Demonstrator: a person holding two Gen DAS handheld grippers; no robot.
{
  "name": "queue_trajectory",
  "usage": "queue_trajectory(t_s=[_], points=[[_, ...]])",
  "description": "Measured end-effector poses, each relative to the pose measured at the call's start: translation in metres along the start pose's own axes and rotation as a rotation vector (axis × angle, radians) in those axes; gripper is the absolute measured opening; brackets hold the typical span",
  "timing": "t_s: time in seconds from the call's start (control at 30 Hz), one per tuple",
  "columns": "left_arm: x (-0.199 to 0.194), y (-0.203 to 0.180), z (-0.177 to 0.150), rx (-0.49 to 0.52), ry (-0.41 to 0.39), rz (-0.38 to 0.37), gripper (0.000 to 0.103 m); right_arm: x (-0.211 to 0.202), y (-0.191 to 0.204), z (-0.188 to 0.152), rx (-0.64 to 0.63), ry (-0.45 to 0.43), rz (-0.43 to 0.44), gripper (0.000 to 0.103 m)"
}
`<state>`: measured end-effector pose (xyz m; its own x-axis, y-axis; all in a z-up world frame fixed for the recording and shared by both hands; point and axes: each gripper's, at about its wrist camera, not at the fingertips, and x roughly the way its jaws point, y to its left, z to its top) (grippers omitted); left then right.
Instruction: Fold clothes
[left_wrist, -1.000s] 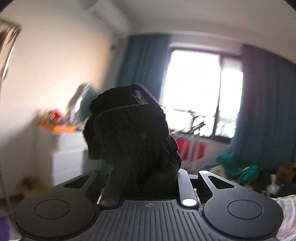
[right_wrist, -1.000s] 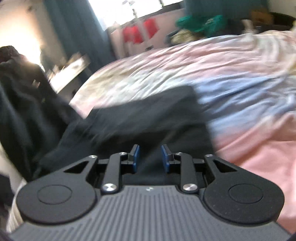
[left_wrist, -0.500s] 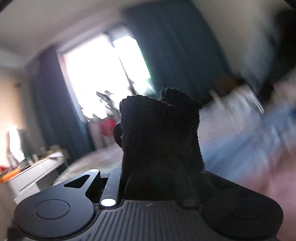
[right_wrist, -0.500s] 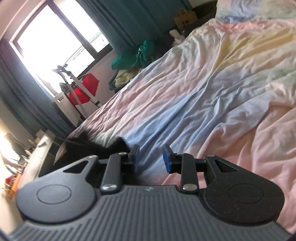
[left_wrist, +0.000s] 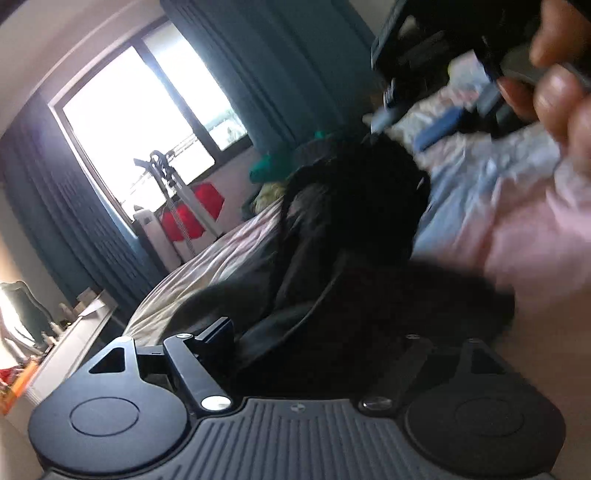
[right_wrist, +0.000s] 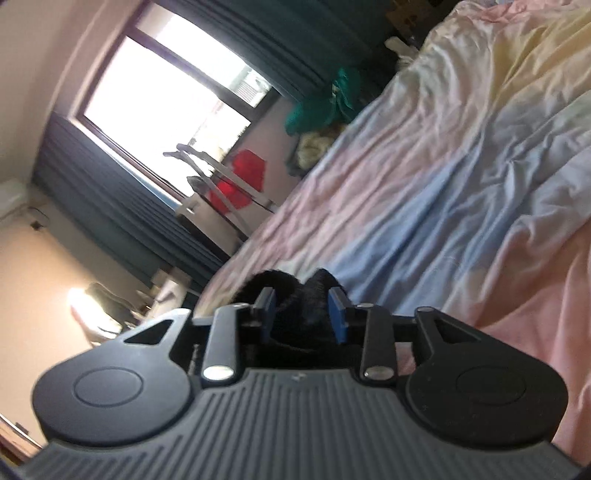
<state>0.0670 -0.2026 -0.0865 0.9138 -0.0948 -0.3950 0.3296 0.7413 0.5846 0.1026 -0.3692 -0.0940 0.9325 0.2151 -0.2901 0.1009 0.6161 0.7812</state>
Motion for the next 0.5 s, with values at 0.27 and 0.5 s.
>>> queue_trajectory(t_s=[0.27, 0.5], points=[[-0.026, 0.084, -0.081, -0.254, 0.141, 0.161, 0.083, 0.01, 0.013, -0.012, 0.0, 0.06, -0.015, 0.08], [-0.01, 0.151, -0.123, -0.659, 0.248, 0.136, 0.082, 0.022, 0.031, -0.034, -0.136, 0.083, -0.134, 0.086]])
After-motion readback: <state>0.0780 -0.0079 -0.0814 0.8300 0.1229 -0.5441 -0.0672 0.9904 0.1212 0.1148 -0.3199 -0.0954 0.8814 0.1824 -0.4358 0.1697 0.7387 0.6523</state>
